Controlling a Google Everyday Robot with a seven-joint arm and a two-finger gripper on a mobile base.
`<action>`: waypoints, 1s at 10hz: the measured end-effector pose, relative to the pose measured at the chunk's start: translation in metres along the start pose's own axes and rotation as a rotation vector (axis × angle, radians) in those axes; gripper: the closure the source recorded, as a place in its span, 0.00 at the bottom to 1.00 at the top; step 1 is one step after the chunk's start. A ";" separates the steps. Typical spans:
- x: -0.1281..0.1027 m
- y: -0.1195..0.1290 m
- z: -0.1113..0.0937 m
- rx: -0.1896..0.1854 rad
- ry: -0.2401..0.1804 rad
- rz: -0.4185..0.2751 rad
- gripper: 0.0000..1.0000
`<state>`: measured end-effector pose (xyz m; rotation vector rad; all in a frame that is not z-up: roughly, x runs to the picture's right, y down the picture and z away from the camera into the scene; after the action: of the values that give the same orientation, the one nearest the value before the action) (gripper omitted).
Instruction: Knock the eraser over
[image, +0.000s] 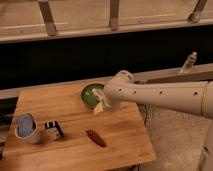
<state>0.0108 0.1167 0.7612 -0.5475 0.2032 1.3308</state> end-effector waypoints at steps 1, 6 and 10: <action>0.000 0.000 0.000 0.000 0.000 0.000 0.20; -0.008 0.007 -0.004 -0.044 -0.021 -0.027 0.20; -0.029 0.084 -0.010 -0.183 -0.028 -0.152 0.20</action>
<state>-0.0745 0.0981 0.7440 -0.6846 0.0158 1.2143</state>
